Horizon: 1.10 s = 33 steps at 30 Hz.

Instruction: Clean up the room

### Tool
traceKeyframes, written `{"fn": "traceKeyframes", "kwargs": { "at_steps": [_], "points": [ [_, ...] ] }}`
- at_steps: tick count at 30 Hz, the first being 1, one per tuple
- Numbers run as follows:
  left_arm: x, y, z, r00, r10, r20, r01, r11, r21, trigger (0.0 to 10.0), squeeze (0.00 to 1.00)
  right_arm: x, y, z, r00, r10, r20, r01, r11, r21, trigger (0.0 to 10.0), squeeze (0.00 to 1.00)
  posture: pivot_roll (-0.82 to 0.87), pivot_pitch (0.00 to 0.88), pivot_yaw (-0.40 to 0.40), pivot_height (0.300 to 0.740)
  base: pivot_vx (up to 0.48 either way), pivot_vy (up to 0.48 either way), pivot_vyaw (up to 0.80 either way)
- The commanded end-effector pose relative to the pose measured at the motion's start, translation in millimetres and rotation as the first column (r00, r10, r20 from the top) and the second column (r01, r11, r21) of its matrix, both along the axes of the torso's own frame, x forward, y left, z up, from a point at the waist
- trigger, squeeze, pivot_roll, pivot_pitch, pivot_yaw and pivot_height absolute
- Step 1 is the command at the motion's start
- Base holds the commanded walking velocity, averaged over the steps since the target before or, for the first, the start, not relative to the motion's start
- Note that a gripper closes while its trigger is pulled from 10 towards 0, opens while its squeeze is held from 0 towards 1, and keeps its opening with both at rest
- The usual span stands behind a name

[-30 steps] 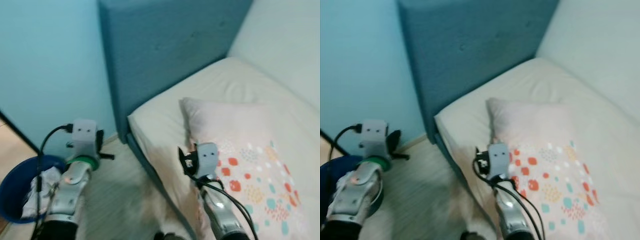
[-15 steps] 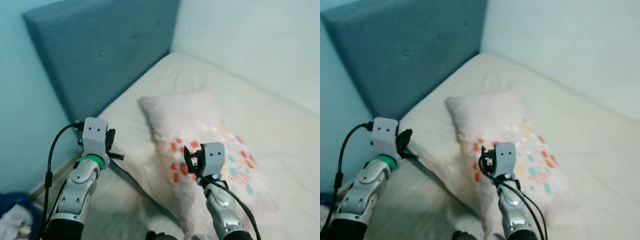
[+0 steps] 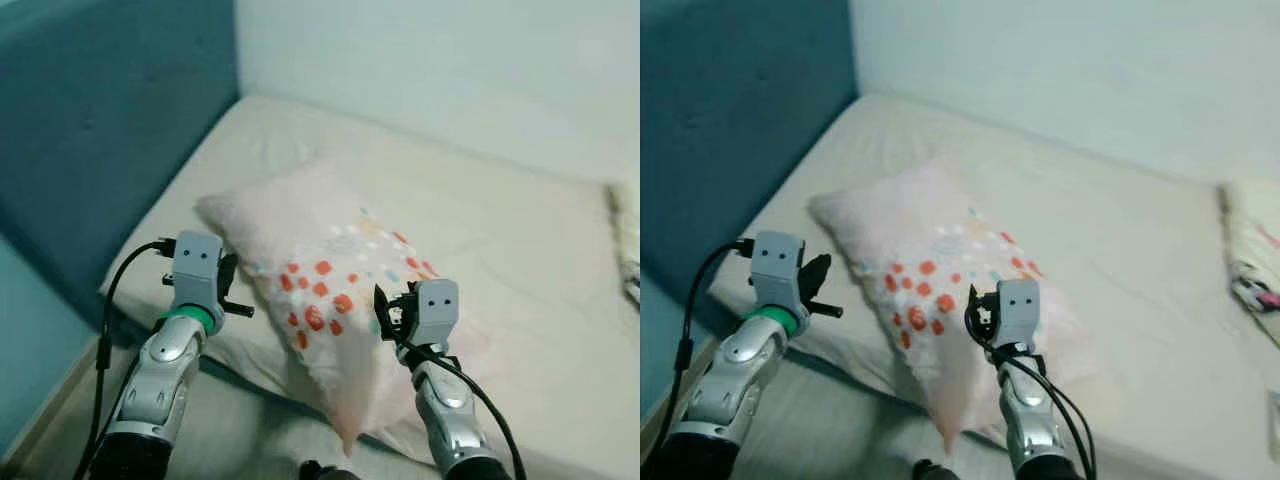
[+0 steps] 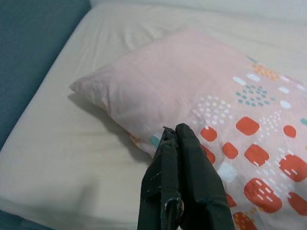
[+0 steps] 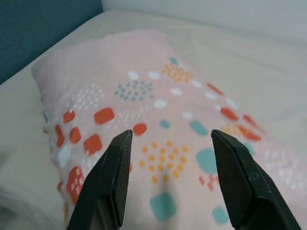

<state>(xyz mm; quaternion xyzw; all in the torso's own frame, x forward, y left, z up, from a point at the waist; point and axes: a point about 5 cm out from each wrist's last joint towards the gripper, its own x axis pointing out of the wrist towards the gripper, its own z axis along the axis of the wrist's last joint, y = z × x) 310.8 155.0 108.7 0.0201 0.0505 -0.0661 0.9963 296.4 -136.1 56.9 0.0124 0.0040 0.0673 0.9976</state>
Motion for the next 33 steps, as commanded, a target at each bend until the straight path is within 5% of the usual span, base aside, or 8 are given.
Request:
{"fn": "traceKeyframes", "kwargs": {
  "at_steps": [1, 25, 33],
  "points": [
    [-1.8, -1.6, -4.4, 1.0, -0.004, -0.02, 0.004, 1.0, 0.003, 10.0, 0.0, -2.1, -0.8, -3.4, 1.0, -0.001, -0.018, 0.001, 1.0, 0.001, 10.0, 0.0, 0.02, 0.07, 0.033, 0.74, 0.0, 0.0, -0.8],
    [-0.8, -2.6, -3.5, 1.0, -0.008, -0.018, 0.008, 1.0, 0.0, 10.0, 0.0, -0.3, -2.9, -3.2, 0.999, -0.022, -0.025, 0.023, 1.0, 0.015, 10.0, 0.0, 0.03, 0.07, 0.034, 0.74, 0.0, 0.0, -0.8],
    [0.5, 0.1, -3.5, 1.0, 0.003, -0.017, -0.003, 1.0, -0.009, 10.0, 0.0, 0.9, -0.1, -2.2, 1.0, -0.007, -0.014, 0.007, 1.0, -0.021, 10.0, 0.0, 0.03, 0.065, 0.033, 0.74, 0.0, 0.48, 0.0]
  ]
}}
